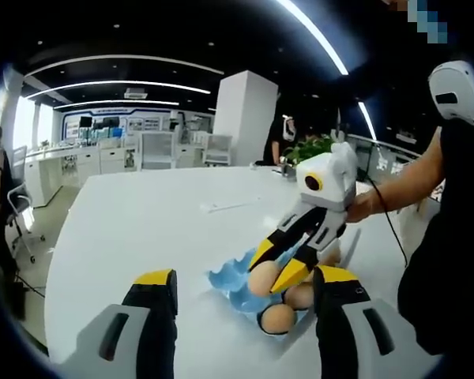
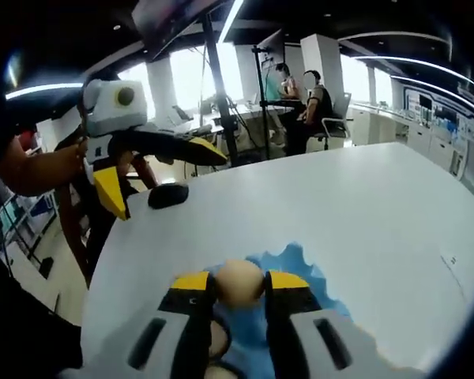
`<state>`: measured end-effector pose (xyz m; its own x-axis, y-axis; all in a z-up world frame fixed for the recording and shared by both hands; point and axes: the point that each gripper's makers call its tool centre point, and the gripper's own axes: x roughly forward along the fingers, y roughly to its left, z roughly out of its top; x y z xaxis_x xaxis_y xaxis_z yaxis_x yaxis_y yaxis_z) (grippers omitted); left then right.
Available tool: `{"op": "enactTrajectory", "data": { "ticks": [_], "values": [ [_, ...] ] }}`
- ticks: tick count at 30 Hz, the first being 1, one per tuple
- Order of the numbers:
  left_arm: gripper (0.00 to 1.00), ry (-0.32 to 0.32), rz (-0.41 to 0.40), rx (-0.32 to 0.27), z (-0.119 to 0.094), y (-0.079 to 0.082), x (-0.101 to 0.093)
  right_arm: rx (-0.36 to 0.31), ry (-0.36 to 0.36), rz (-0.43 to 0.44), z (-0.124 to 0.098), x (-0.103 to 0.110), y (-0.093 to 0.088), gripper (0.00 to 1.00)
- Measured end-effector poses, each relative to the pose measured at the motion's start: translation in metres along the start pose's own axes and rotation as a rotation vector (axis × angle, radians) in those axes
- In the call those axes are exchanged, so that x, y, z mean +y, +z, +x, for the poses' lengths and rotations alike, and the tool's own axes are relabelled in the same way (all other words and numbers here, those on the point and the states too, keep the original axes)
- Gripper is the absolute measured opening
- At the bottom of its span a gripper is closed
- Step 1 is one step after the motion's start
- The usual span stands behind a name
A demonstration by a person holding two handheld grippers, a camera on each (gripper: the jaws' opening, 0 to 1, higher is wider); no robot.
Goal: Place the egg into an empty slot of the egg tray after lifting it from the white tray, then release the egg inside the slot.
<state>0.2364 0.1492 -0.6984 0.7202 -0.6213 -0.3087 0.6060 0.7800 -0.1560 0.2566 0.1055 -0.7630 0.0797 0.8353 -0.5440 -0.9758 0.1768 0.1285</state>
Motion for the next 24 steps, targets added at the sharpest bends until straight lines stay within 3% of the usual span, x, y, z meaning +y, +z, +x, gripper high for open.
{"op": "enactTrajectory", "data": {
  "ticks": [7, 11, 24],
  "values": [
    [0.71, -0.001, -0.001, 0.005, 0.000, -0.002, 0.001, 0.015, 0.002, -0.016, 0.010, -0.003, -0.001, 0.25],
    [0.71, 0.000, -0.004, 0.001, 0.000, 0.000, 0.001, 0.074, 0.008, -0.117, 0.017, 0.001, -0.009, 0.25],
    [0.70, 0.007, -0.005, 0.002, -0.002, -0.001, 0.002, 0.096, 0.011, -0.207, 0.026, 0.001, -0.013, 0.25]
  ]
}}
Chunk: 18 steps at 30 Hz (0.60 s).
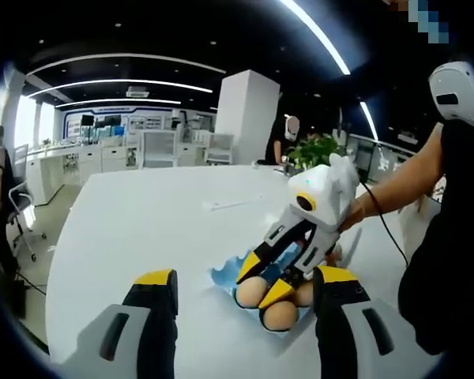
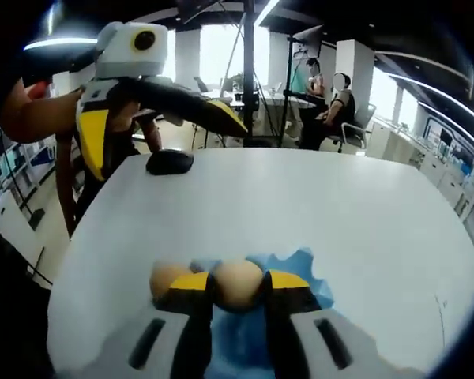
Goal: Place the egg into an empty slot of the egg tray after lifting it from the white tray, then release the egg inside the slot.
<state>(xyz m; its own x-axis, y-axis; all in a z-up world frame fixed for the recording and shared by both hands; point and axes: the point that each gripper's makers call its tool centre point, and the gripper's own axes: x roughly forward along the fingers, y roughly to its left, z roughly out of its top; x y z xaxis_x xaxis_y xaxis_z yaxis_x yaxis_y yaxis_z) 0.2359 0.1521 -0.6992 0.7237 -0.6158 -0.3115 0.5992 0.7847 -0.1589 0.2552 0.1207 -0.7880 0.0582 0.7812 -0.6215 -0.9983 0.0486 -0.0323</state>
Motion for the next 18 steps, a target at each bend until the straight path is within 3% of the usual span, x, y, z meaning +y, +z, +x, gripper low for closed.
{"op": "enactTrajectory", "data": {
  "ticks": [18],
  "values": [
    [0.70, -0.003, 0.006, -0.002, 0.0015, 0.0018, -0.0021, -0.037, 0.010, -0.020, -0.0031, 0.0015, -0.0007, 0.26]
  ]
}}
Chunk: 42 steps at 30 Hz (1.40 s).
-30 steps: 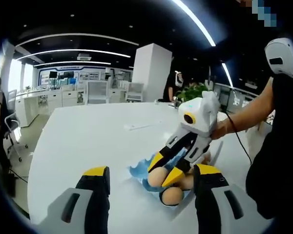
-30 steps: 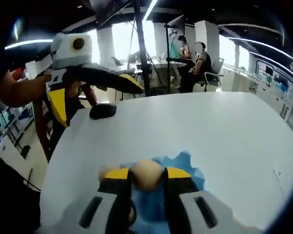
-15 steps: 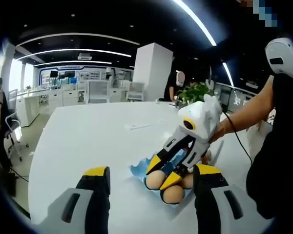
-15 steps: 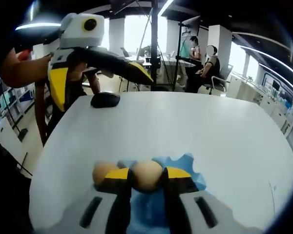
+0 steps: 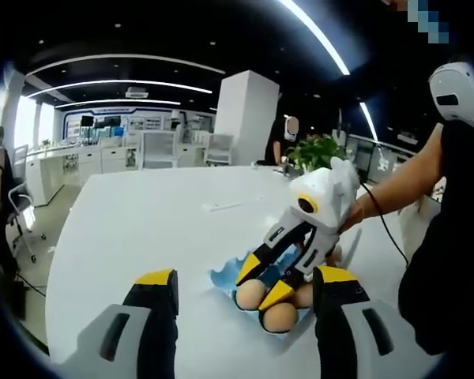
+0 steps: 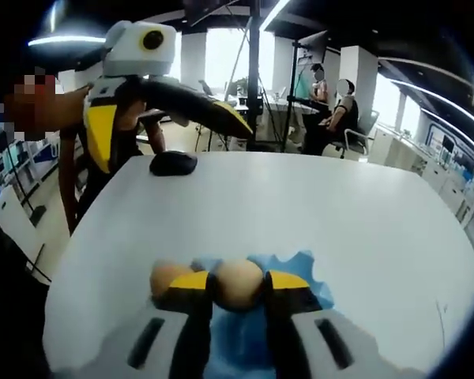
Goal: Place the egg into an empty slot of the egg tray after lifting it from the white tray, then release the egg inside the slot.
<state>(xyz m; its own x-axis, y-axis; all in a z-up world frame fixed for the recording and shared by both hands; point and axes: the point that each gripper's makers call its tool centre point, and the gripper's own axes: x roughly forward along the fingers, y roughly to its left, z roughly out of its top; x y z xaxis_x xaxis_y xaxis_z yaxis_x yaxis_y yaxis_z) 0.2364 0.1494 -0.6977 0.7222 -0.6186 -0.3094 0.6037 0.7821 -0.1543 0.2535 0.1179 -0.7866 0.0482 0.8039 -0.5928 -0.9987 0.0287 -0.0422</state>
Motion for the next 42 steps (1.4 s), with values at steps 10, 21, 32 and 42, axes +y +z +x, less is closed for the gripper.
{"op": "enactTrajectory", "data": {
  "ticks": [10, 21, 32, 42],
  "values": [
    [0.70, -0.010, 0.007, 0.005, 0.003, 0.000, -0.002, -0.031, -0.012, 0.017, -0.014, -0.002, 0.000, 0.26],
    [0.70, -0.021, 0.010, 0.001, 0.006, 0.002, -0.004, -0.081, -0.048, 0.018, -0.040, -0.005, 0.001, 0.26],
    [0.70, -0.028, 0.011, -0.006, 0.008, 0.004, -0.006, -0.103, -0.077, 0.036, -0.052, -0.008, -0.001, 0.26],
    [0.70, -0.032, 0.021, -0.006, 0.011, 0.006, -0.008, -0.097, -0.132, 0.080, -0.077, -0.017, -0.021, 0.25]
  ]
}}
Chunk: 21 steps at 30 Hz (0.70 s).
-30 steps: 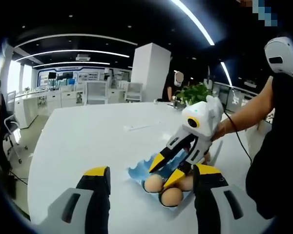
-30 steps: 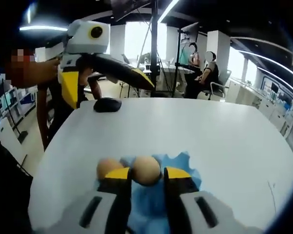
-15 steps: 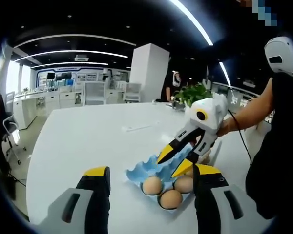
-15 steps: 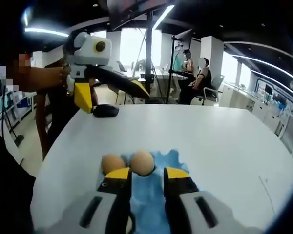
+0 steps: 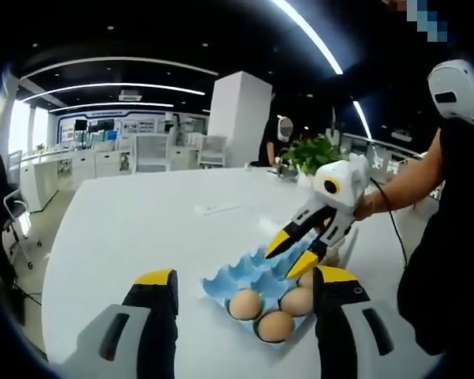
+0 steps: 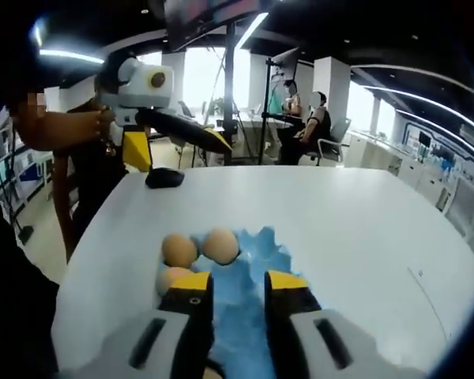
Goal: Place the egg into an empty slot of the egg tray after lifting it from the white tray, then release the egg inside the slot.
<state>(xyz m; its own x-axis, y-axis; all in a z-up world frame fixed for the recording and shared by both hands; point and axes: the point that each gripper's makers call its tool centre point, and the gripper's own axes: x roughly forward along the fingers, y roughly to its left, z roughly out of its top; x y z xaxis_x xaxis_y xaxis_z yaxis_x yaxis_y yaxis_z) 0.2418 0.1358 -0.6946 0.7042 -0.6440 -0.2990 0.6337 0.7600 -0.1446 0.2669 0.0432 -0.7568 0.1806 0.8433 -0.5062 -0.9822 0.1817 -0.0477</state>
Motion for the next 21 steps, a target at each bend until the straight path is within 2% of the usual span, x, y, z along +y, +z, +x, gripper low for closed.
{"op": "enactTrajectory", "data": {
  "ticks": [12, 16, 21],
  "values": [
    [0.70, -0.006, 0.004, -0.001, 0.002, 0.002, -0.001, 0.031, -0.108, 0.043, -0.048, -0.023, -0.032, 0.25],
    [0.70, -0.010, 0.005, 0.003, 0.003, 0.001, -0.003, 0.059, -0.133, 0.038, -0.061, -0.027, -0.045, 0.25],
    [0.69, -0.012, 0.005, 0.004, 0.004, 0.001, -0.003, 0.059, -0.164, 0.070, -0.075, -0.030, -0.054, 0.25]
  ]
}}
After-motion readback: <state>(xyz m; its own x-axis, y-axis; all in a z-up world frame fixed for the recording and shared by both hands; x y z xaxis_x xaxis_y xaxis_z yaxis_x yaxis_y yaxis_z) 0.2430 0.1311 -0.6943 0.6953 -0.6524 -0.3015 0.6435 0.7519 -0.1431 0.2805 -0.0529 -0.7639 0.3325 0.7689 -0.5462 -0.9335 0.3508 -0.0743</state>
